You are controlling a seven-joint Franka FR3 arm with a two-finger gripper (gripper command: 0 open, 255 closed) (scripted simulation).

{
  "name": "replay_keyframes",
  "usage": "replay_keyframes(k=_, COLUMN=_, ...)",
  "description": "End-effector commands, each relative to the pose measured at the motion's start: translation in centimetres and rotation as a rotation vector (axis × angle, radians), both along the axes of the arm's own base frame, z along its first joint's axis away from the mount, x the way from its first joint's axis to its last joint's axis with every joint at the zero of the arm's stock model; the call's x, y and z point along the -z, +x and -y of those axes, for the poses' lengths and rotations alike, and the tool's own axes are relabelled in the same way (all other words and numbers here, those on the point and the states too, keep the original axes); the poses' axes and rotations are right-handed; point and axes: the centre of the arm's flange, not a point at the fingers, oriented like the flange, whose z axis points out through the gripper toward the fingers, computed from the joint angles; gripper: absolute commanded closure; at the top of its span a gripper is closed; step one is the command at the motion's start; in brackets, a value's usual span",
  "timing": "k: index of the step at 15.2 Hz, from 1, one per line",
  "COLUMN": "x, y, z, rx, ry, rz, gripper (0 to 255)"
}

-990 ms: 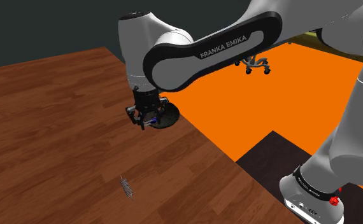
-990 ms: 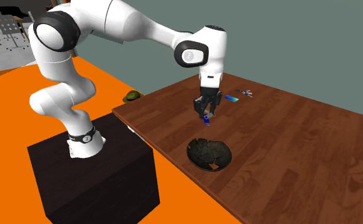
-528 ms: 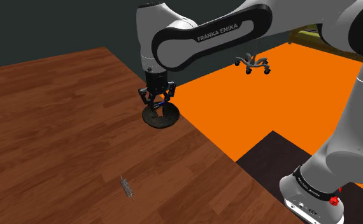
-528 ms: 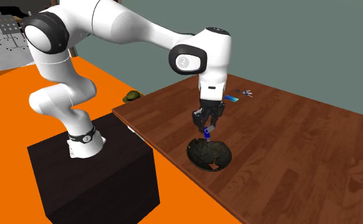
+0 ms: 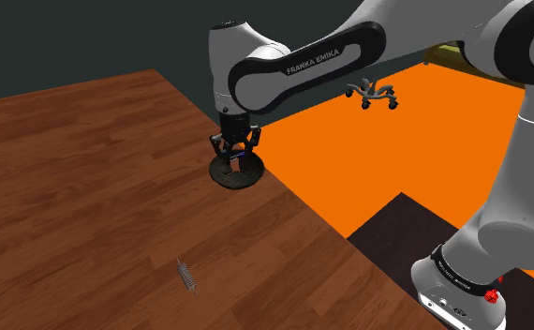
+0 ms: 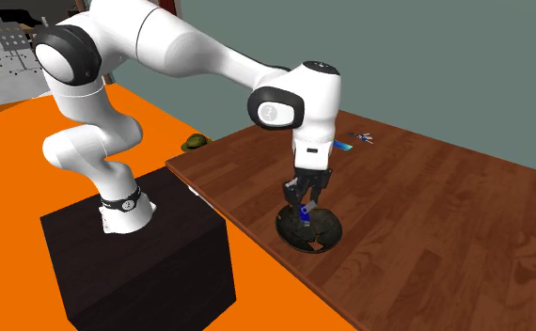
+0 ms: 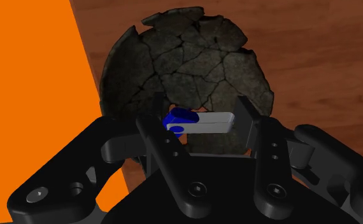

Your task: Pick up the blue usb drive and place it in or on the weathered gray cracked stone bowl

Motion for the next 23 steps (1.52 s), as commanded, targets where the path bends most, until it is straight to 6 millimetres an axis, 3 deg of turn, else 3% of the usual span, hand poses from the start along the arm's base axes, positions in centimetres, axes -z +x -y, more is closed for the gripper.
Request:
replay_keyframes(k=1, x=1.0, y=0.0, z=0.0, rx=0.0, ry=0.0, rz=0.0, gripper=255)
replay_keyframes(k=7, x=4.2, y=0.0, z=0.0, rx=0.0, ry=0.0, rz=0.0, gripper=255)
replay_keyframes(k=15, x=4.3, y=0.0, z=0.0, rx=0.0, ry=0.0, rz=0.0, gripper=255)
replay_keyframes(k=16, x=4.3, y=0.0, z=0.0, rx=0.0, ry=0.0, rz=0.0, gripper=0)
replay_keyframes(k=21, x=4.3, y=0.0, z=0.0, rx=0.0, ry=0.0, rz=0.0, gripper=0)
replay_keyframes(k=23, x=1.6, y=0.0, z=0.0, rx=0.0, ry=0.0, rz=0.0, gripper=0)
